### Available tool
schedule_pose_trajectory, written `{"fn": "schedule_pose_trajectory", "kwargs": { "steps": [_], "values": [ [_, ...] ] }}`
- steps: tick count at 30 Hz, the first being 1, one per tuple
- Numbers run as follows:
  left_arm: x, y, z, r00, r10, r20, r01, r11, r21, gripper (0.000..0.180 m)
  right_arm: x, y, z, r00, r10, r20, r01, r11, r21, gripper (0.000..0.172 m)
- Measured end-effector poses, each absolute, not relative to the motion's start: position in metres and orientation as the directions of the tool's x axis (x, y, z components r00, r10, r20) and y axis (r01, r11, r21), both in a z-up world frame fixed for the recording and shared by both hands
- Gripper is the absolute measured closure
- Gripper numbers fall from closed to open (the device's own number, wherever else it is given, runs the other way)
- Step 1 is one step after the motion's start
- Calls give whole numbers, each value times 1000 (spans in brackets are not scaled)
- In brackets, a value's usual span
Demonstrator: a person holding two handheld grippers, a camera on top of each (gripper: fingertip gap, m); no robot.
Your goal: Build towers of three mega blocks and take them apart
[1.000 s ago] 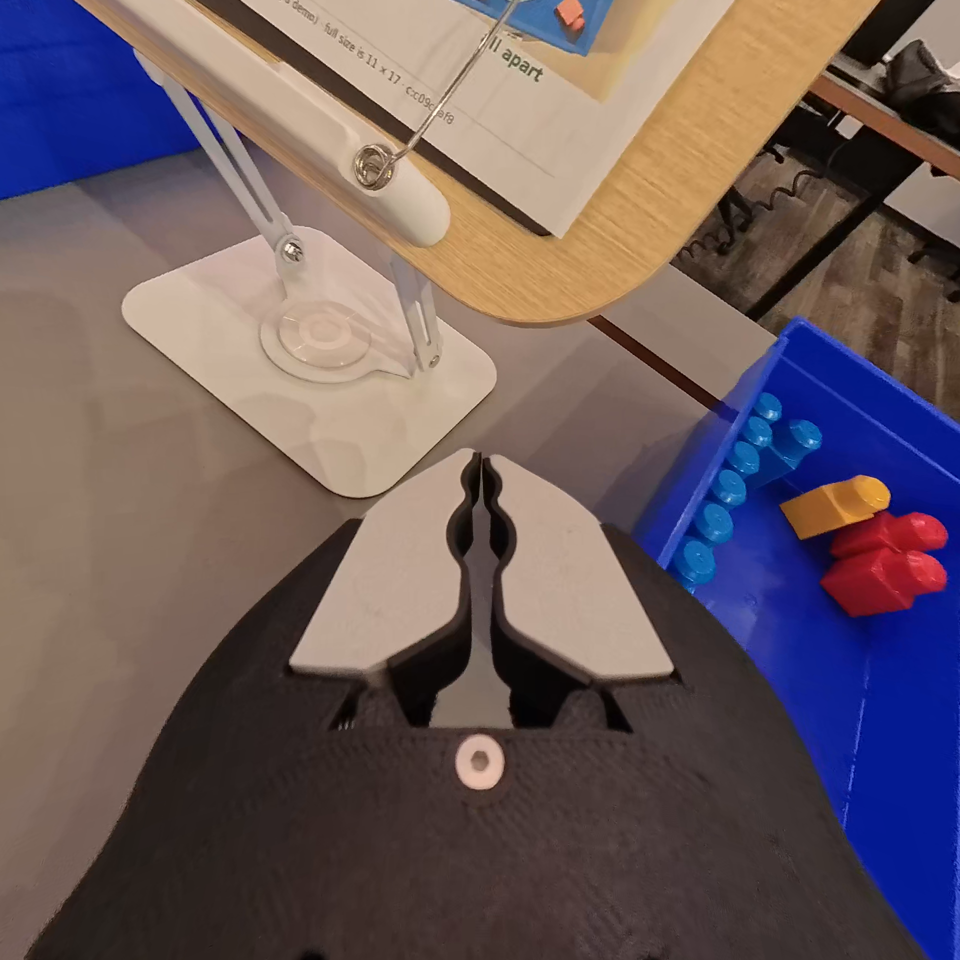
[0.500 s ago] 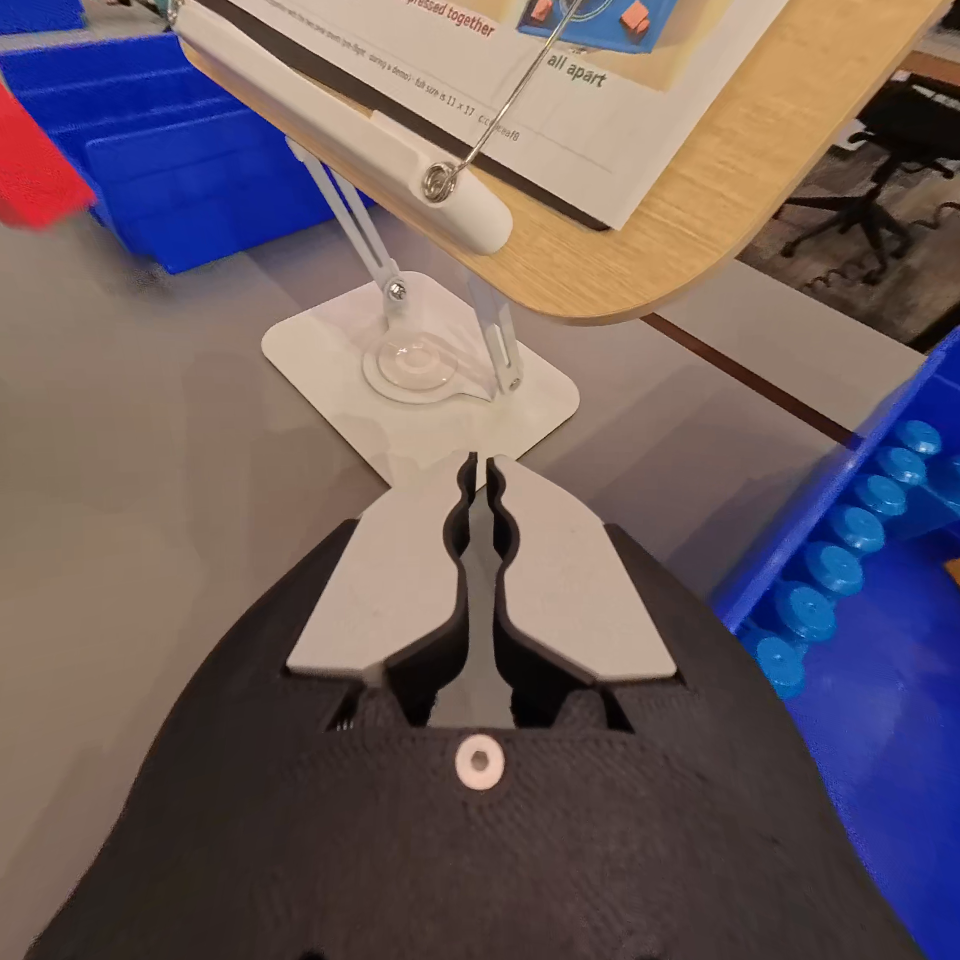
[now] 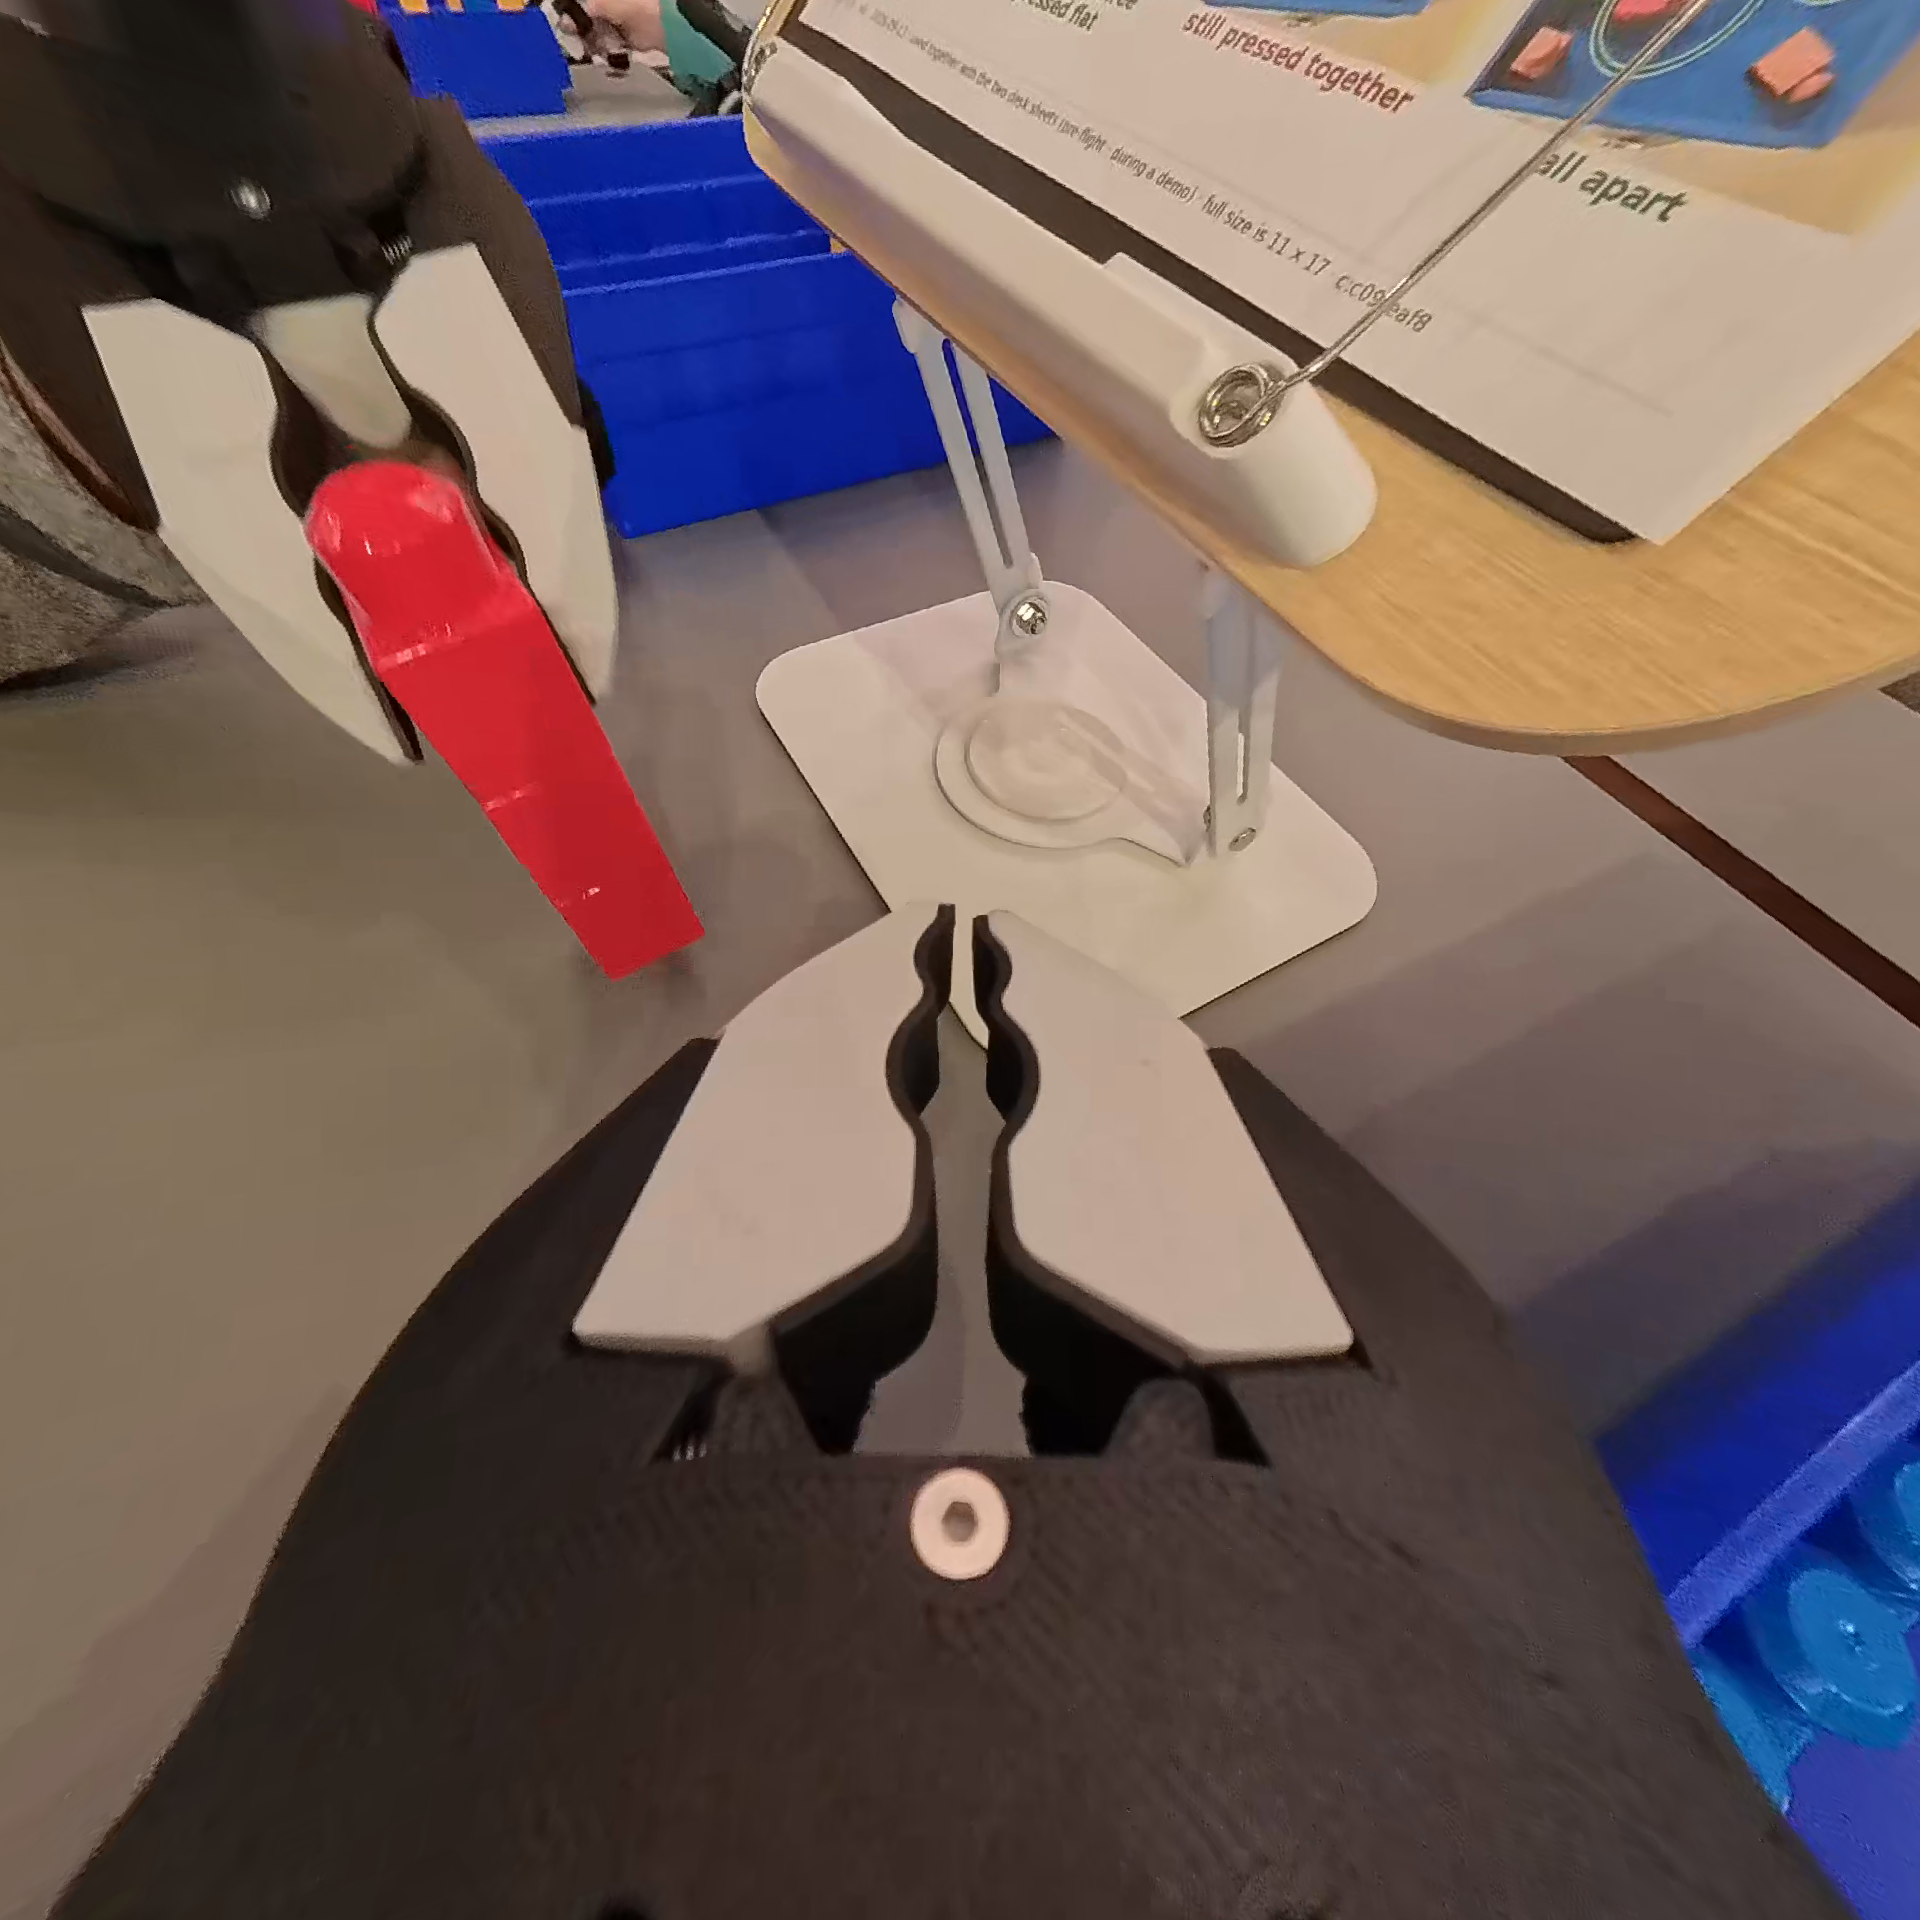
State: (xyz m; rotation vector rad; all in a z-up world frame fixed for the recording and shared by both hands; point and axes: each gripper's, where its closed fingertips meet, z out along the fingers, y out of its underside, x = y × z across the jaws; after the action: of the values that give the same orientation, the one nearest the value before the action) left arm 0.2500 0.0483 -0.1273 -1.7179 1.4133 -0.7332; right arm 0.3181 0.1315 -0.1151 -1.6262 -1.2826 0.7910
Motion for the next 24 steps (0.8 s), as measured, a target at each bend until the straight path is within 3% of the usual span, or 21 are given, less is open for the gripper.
{"fn": "schedule_pose_trajectory", "kwargs": {
  "steps": [18, 24],
  "values": [
    [262, 46, -140, 147, -989, 30, -482, -98, -871, 144, 314, 127, -116, 236, 971, 45, 398, -55, -916, 168],
    [261, 46, -140, 156, -987, 37, -475, -108, -874, 131, 313, 127, -117, 234, 971, 44, 401, -55, -914, 167]
  ]
}}
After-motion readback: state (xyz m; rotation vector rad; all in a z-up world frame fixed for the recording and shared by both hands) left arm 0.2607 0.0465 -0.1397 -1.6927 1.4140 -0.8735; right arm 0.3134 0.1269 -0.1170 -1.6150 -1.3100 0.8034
